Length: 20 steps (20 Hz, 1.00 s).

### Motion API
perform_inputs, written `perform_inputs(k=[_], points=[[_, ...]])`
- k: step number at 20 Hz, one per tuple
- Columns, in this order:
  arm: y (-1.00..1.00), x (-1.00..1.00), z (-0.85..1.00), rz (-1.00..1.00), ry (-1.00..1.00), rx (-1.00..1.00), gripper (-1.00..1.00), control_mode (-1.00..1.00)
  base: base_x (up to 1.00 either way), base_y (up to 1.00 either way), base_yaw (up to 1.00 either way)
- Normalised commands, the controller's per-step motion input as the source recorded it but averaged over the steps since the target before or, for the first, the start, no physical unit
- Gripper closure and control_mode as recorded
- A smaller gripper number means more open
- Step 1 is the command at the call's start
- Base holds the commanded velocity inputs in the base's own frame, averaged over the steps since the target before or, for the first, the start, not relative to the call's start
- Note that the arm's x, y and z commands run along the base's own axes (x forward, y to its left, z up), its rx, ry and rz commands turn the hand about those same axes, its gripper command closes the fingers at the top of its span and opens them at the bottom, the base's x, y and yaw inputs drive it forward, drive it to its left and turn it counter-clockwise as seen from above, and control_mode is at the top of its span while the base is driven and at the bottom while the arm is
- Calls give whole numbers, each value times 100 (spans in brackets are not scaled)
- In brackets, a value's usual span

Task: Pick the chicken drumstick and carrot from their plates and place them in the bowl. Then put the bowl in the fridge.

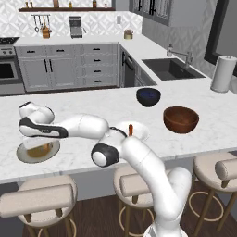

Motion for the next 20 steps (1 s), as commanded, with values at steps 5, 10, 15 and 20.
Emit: perform_inputs(k=[5, 10, 15, 20], points=[[-100, -75, 43, 0, -9, 2, 100, -100, 0, 0, 0], [-100, -36, 57, 0, -11, 9, 100, -100, 0, 0, 0], [-100, 0, 52, -3, 0, 14, 100, -100, 0, 0, 0], [-100, -3, 36, -6, 0, 15, 100, -100, 0, 0, 0]])
